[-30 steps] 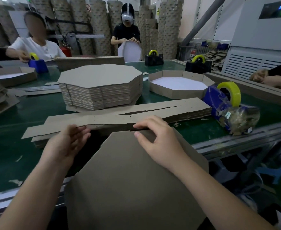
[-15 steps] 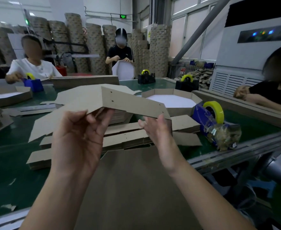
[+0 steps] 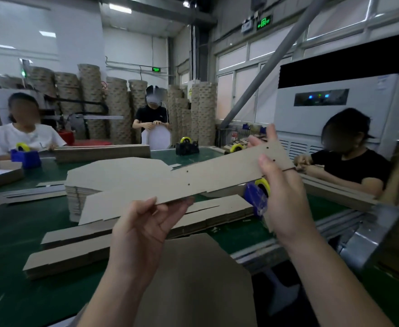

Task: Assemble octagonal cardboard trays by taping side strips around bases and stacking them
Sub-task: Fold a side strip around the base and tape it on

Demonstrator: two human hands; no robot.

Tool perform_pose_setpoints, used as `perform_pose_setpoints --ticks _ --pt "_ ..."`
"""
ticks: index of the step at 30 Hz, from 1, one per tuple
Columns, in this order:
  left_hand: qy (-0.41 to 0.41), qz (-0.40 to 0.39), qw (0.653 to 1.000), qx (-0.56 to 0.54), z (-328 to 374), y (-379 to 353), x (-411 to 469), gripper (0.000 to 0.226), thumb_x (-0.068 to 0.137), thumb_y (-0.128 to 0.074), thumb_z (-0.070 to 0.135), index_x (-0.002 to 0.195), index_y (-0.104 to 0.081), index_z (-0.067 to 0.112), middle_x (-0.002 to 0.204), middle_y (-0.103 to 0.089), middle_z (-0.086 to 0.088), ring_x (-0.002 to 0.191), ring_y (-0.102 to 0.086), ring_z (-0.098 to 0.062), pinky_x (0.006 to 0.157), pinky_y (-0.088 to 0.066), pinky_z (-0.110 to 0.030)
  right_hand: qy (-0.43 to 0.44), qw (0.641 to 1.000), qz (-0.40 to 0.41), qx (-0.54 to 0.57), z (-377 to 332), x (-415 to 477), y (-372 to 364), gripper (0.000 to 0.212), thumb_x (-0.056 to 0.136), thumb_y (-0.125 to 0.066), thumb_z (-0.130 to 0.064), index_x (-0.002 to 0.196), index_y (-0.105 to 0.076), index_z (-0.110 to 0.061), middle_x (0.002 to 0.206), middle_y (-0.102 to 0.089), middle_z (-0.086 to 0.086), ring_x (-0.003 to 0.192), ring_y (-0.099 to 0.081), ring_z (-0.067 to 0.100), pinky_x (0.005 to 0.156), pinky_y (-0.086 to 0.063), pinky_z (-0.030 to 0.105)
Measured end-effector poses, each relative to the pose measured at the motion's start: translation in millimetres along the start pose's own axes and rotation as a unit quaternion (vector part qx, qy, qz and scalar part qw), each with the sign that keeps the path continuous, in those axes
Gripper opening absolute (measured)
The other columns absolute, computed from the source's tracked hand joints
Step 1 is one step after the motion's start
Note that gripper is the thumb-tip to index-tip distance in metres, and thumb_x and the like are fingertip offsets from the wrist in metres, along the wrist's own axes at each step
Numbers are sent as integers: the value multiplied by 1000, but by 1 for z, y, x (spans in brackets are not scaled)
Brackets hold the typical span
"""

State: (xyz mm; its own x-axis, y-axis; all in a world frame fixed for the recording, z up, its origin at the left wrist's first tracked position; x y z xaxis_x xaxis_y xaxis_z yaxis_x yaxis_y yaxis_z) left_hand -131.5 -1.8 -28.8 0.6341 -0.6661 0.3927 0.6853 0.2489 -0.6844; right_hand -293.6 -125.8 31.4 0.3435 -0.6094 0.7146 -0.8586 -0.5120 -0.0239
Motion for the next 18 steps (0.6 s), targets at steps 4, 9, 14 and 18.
perform_pose_setpoints --ticks 4,9,14,18 --pt "49 -6 999 17 -20 -12 -6 26 73 -48 21 88 -58 2 76 -69 -21 71 -70 -36 59 -57 -31 36 997 19 -62 -19 -6 40 55 92 -41 -37 145 -43 -24 115 -50 -52 119 -49 -13 108 -37 21" --pt "126 -18 991 43 -54 -14 -22 37 73 -46 24 90 -58 -6 69 -66 -22 57 -66 -28 49 -54 -27 -59 994 89 -20 17 -41 82 33 95 -45 -34 119 -66 -27 131 -58 -25 117 -53 -9 100 -43 22" --pt "166 19 984 54 -85 1 -31 29 79 -50 16 102 -51 -2 76 -61 -23 60 -67 -27 52 -55 -28 -227 960 139 89 84 -84 91 32 103 -39 -23 99 -71 -22 94 -75 3 85 -70 14 69 -56 32" --pt "179 31 982 45 -103 14 -36 18 72 -55 18 85 -49 8 68 -65 -19 63 -69 -27 55 -56 -28 -308 931 144 136 125 -107 88 26 102 -41 -30 106 -64 -20 85 -75 4 72 -71 15 67 -50 36"
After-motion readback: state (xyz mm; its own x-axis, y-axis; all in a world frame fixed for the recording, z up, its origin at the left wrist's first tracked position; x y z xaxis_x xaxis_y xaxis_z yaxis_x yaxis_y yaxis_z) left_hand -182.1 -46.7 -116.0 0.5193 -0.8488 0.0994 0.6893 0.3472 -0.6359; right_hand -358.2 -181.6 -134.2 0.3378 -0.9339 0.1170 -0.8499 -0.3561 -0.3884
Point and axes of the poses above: each hand's wrist, its own x-axis towards the middle knuckle, its own y-axis out of the back of the hand, z = x × y, the point moved 6 cm from there along x, towards the middle knuckle
